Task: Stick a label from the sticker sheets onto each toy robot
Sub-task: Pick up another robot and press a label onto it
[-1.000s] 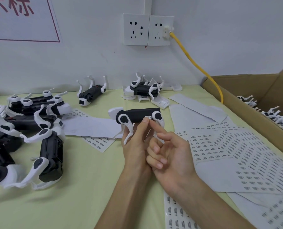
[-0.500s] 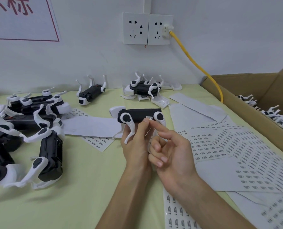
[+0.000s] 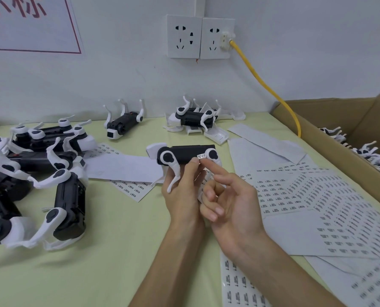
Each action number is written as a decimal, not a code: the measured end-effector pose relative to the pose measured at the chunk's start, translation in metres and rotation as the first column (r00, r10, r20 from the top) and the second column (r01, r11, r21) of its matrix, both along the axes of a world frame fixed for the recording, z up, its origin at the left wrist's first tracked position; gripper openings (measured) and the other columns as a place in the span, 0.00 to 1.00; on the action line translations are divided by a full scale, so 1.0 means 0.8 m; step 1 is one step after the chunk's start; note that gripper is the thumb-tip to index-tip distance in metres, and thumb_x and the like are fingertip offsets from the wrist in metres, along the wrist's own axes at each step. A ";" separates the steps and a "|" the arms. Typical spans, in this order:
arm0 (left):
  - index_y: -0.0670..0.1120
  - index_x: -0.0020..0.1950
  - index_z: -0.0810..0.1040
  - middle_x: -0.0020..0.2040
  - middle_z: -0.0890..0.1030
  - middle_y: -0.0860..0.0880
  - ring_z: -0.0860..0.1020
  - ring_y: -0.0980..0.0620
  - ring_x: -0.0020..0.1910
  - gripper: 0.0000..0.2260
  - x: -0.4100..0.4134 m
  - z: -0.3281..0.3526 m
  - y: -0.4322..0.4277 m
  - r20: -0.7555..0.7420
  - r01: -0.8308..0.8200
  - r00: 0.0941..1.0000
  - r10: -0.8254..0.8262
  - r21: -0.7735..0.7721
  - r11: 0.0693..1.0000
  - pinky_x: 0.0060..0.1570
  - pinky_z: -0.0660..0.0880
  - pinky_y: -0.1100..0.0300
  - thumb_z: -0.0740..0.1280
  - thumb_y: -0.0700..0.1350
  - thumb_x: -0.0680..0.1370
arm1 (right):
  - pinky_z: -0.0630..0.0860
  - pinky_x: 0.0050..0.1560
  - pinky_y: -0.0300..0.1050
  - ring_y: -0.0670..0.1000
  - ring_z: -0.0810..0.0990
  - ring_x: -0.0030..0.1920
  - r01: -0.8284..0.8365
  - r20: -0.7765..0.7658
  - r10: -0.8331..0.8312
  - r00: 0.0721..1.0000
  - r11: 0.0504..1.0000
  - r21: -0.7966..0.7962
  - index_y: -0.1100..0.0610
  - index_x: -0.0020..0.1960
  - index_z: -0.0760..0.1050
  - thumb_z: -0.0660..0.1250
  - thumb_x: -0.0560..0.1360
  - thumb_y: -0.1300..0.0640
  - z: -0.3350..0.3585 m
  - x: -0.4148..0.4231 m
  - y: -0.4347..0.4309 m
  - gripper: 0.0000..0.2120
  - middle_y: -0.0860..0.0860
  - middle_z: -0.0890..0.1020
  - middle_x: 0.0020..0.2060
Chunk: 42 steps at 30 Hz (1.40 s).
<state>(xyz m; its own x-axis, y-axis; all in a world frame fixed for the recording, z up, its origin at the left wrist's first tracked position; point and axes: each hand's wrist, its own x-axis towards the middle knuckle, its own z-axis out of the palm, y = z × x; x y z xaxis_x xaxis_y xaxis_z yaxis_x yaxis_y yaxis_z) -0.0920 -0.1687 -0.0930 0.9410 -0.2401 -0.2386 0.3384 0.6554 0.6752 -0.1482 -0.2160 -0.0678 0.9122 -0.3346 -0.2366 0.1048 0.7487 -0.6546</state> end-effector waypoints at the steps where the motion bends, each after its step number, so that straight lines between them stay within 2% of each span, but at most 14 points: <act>1: 0.56 0.37 0.81 0.51 0.79 0.39 0.77 0.41 0.50 0.11 -0.001 0.001 0.001 0.012 0.015 1.000 -0.015 -0.013 1.000 0.62 0.75 0.39 0.76 0.43 0.76 | 0.60 0.19 0.38 0.46 0.58 0.19 -0.003 0.002 0.003 1.000 1.000 -0.003 0.59 0.58 0.84 0.63 0.72 0.61 0.001 0.000 0.000 0.18 0.53 0.67 0.27; 2: 0.56 0.37 0.81 0.52 0.79 0.39 0.76 0.41 0.51 0.11 -0.001 0.002 0.001 0.025 0.028 0.999 -0.028 -0.021 0.999 0.64 0.73 0.39 0.76 0.43 0.75 | 0.61 0.19 0.38 0.46 0.58 0.19 -0.008 0.005 0.008 1.000 1.000 -0.005 0.59 0.57 0.85 0.64 0.70 0.60 0.002 0.000 0.001 0.19 0.53 0.67 0.27; 5: 0.57 0.38 0.82 0.55 0.79 0.37 0.76 0.40 0.53 0.13 -0.001 0.002 0.003 0.045 0.044 0.998 -0.043 -0.033 0.998 0.61 0.70 0.43 0.73 0.42 0.78 | 0.60 0.20 0.38 0.46 0.59 0.19 -0.015 0.010 0.015 1.000 1.000 0.002 0.59 0.56 0.85 0.65 0.67 0.59 0.003 0.000 0.001 0.20 0.53 0.67 0.28; 11: 0.58 0.36 0.81 0.54 0.78 0.38 0.79 0.41 0.51 0.15 0.001 0.001 0.003 0.005 0.041 0.999 -0.040 -0.061 0.997 0.53 0.71 0.47 0.74 0.41 0.78 | 0.61 0.19 0.38 0.46 0.59 0.19 -0.019 -0.006 0.019 1.000 1.000 0.014 0.60 0.60 0.83 0.63 0.70 0.61 0.002 0.001 0.001 0.20 0.53 0.67 0.27; 14: 0.59 0.36 0.82 0.54 0.80 0.39 0.81 0.41 0.51 0.15 0.001 0.000 0.002 -0.007 0.035 0.999 -0.036 -0.065 0.997 0.54 0.73 0.46 0.75 0.41 0.77 | 0.61 0.19 0.38 0.46 0.59 0.19 -0.018 -0.006 0.018 1.000 1.000 0.007 0.60 0.60 0.83 0.64 0.68 0.60 0.002 0.001 0.001 0.22 0.53 0.68 0.27; 16: 0.59 0.37 0.83 0.54 0.81 0.40 0.81 0.41 0.52 0.12 0.001 0.000 0.001 -0.005 0.030 1.000 -0.031 -0.055 0.998 0.56 0.74 0.45 0.77 0.42 0.75 | 0.61 0.19 0.38 0.46 0.59 0.19 -0.018 -0.009 0.018 1.000 1.000 0.006 0.60 0.60 0.83 0.62 0.72 0.61 0.001 0.001 0.001 0.19 0.53 0.67 0.28; 20: 0.57 0.37 0.80 0.48 0.80 0.43 0.79 0.44 0.46 0.08 0.001 -0.002 -0.001 -0.005 -0.002 1.000 0.002 -0.010 1.000 0.48 0.75 0.49 0.78 0.48 0.68 | 0.61 0.19 0.38 0.46 0.59 0.19 -0.020 -0.020 0.020 1.000 1.000 0.004 0.61 0.58 0.84 0.60 0.75 0.62 0.000 0.001 -0.001 0.17 0.53 0.68 0.27; 27: 0.55 0.33 0.78 0.42 0.82 0.45 0.79 0.46 0.38 0.10 0.003 -0.008 -0.002 0.002 -0.030 1.000 0.029 0.036 0.999 0.37 0.76 0.56 0.78 0.49 0.68 | 0.62 0.20 0.38 0.46 0.59 0.19 -0.032 -0.038 0.031 0.999 0.999 -0.018 0.61 0.58 0.84 0.61 0.75 0.62 0.001 0.001 -0.001 0.17 0.53 0.68 0.28; 31: 0.54 0.33 0.77 0.44 0.82 0.44 0.79 0.46 0.40 0.11 0.003 -0.009 -0.002 0.016 -0.024 1.000 0.024 0.033 0.999 0.37 0.75 0.56 0.78 0.49 0.69 | 0.62 0.19 0.38 0.46 0.60 0.19 -0.031 -0.042 0.030 0.999 0.999 -0.029 0.60 0.59 0.84 0.60 0.76 0.62 0.001 0.002 -0.002 0.17 0.53 0.68 0.27; 37: 0.55 0.35 0.78 0.46 0.79 0.42 0.79 0.44 0.46 0.10 0.000 -0.005 -0.001 0.042 -0.004 0.999 0.004 0.006 1.000 0.47 0.74 0.51 0.78 0.48 0.69 | 0.62 0.19 0.38 0.46 0.60 0.19 -0.024 -0.042 0.023 0.999 0.999 -0.030 0.59 0.57 0.84 0.60 0.76 0.63 0.001 0.002 -0.002 0.17 0.53 0.68 0.27; 40: 0.56 0.35 0.80 0.47 0.80 0.42 0.80 0.44 0.46 0.08 0.000 -0.003 -0.001 0.040 -0.002 0.999 0.002 -0.003 1.000 0.45 0.75 0.52 0.78 0.48 0.69 | 0.62 0.19 0.38 0.46 0.60 0.19 -0.027 -0.041 0.026 0.999 0.999 -0.027 0.59 0.57 0.85 0.61 0.76 0.63 0.001 0.003 -0.002 0.17 0.53 0.68 0.27; 42: 0.58 0.35 0.82 0.47 0.80 0.42 0.78 0.44 0.43 0.07 -0.001 -0.001 -0.001 0.034 -0.002 0.999 0.002 -0.005 1.000 0.41 0.75 0.55 0.78 0.49 0.68 | 0.62 0.19 0.38 0.46 0.60 0.19 -0.032 -0.037 0.031 0.999 0.999 -0.025 0.59 0.58 0.85 0.61 0.76 0.63 0.000 0.002 -0.002 0.17 0.53 0.68 0.27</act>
